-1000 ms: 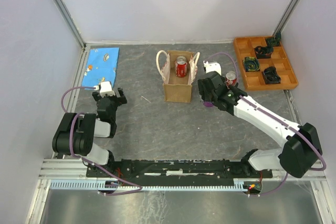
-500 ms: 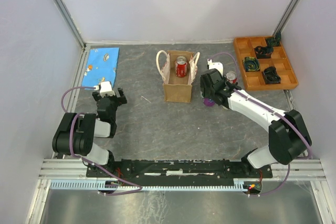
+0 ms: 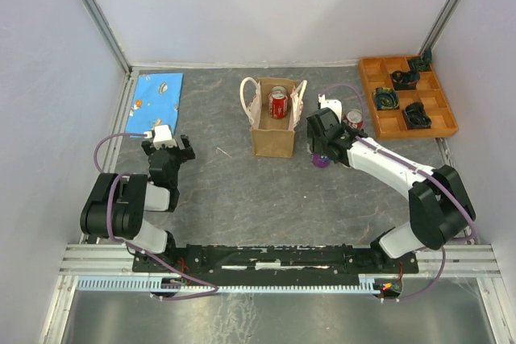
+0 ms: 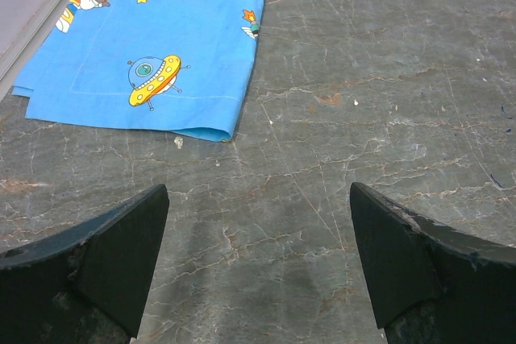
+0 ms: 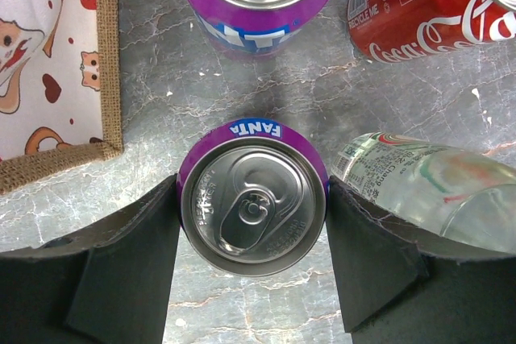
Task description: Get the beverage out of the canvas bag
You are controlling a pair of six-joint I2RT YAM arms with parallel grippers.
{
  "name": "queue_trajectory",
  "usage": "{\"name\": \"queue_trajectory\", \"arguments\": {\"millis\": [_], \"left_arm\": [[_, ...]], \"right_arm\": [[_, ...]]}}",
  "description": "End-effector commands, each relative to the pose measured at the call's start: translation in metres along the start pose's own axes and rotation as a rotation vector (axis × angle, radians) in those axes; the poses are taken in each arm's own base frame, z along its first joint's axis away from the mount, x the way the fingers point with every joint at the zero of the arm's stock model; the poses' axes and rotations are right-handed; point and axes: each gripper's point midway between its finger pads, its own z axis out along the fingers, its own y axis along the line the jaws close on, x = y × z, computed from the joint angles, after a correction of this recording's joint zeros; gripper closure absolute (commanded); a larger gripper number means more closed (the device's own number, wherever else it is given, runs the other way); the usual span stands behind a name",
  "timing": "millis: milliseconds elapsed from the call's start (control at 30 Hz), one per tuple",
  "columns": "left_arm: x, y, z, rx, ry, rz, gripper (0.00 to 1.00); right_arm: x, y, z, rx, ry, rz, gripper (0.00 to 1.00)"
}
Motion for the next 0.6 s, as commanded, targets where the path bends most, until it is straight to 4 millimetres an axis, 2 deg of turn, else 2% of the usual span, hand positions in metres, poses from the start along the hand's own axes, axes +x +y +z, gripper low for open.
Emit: {"name": "queue_trajectory", "arguments": {"millis": [0, 167, 267, 400, 567], "left_arm": [[-0.015, 0.0, 0.006, 0.001, -0.052, 0.031, 0.01], [-0.016, 0.0, 0.006, 0.0, -0.053, 0.03, 0.01], [-0.015, -0.001, 0.006, 0.001, -0.053, 0.03, 0.01], [-0.016, -0.001, 0.006, 0.001, -0.053, 0.03, 0.01], [-0.015, -0.001, 0.006, 0.001, -0.052, 0.031, 0.01]], "right_arm": [[-0.011, -0.001, 0.001, 0.014, -0.039, 0.043, 0.31], [-0.021, 0.0, -0.002, 0.012, -0.056, 0.029, 0.12], [-0.039, 0.001, -0.009, 0.011, -0.096, 0.023, 0.11], [-0.083, 0.001, -0.032, 0.004, -0.19, 0.023, 0.1], [-0.156, -0.004, -0.08, -0.003, -0.361, 0.052, 0.11]]}}
